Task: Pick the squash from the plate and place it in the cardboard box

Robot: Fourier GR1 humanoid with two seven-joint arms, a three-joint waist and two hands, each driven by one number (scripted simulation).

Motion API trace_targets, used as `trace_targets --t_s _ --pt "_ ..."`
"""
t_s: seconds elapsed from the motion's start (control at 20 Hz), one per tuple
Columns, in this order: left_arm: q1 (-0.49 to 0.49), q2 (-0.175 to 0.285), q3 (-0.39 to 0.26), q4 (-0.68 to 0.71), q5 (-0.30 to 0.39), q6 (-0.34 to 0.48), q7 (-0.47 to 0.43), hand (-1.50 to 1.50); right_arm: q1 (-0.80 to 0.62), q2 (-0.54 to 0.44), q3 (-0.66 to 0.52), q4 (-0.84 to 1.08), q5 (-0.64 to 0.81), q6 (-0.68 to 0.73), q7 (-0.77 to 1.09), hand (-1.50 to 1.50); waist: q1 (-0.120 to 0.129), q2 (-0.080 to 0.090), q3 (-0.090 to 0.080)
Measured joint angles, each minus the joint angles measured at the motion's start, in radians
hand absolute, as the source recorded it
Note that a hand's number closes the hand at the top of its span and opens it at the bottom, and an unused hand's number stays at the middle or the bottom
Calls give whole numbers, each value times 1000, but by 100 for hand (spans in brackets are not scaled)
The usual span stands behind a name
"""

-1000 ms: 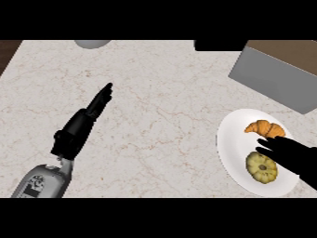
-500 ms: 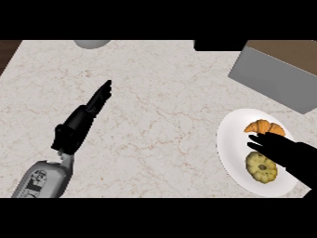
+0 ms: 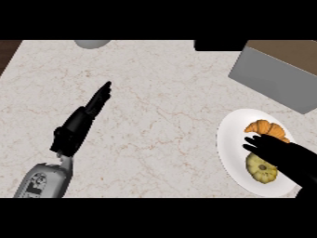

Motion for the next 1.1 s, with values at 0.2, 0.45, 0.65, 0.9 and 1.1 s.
trace_targets --t_s 0.2,0.45,0.65,0.9,1.1 --pt "7 -22 3 -27 -16 -7 27 0 3 34 11 24 52 -11 -1 -150 0 0 0" --pt "14 -30 30 -33 -22 -37 20 0 -32 67 2 123 110 -44 -38 -150 0 0 0" --pt "8 -51 39 -25 -39 -43 24 0 -26 81 -7 140 155 -68 -50 -150 -1 0 0" --pt "9 -52 59 -32 -50 -62 23 0 -59 107 -15 213 213 -114 -61 -150 0 0 0" --pt "6 -67 67 6 -69 -69 -8 0 -66 126 -18 223 241 -118 -73 150 -1 -3 -4"
